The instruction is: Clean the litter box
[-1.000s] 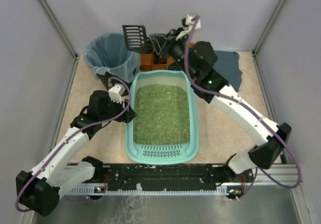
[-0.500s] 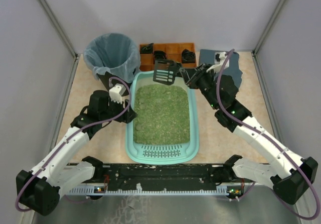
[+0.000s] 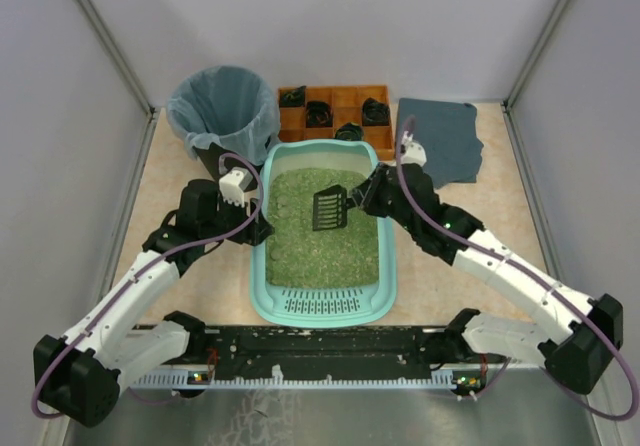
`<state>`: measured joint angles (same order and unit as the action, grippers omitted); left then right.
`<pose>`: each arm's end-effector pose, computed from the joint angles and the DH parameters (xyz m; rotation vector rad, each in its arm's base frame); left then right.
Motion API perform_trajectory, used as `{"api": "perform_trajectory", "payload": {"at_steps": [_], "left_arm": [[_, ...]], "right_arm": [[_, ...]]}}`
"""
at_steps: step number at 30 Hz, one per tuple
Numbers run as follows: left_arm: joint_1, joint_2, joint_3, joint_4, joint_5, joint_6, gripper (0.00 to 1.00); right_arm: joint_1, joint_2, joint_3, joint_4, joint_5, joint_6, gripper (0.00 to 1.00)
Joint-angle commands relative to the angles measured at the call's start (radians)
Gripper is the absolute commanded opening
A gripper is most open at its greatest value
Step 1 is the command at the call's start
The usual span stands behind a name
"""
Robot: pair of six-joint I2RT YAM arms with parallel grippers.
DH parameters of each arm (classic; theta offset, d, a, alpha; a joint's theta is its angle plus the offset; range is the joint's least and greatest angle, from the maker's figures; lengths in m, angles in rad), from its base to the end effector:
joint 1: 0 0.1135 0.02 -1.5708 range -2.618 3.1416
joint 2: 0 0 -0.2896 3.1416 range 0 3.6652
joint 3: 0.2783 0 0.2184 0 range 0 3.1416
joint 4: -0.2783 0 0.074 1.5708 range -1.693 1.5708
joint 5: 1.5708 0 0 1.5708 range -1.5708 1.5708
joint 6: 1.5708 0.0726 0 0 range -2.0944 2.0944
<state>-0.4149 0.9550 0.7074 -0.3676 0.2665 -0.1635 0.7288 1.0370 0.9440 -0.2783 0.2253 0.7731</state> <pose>0.1649 -0.0935 0.2735 0.4318 2.1864 -0.6140 0.1766 0.1359 0.3505 0.1997 2.0031 0.7704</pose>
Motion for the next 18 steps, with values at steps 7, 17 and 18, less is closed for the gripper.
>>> {"api": "perform_trajectory", "payload": {"at_steps": [7, 17, 18], "left_arm": [[-0.007, 0.009, 0.003, 0.001, 0.018, 0.007, 0.64], [-0.008, 0.014, 0.005, 0.001, 0.024, 0.008, 0.64], [-0.008, 0.015, 0.006, 0.001, 0.023, 0.009, 0.64]], "right_arm": [[0.131, 0.164, 0.158, -0.191, 0.085, 0.106, 0.00], [0.219, 0.271, 0.174, -0.255, 0.175, 0.160, 0.00], [0.227, 0.284, 0.174, -0.252, 0.176, 0.168, 0.00]]}}
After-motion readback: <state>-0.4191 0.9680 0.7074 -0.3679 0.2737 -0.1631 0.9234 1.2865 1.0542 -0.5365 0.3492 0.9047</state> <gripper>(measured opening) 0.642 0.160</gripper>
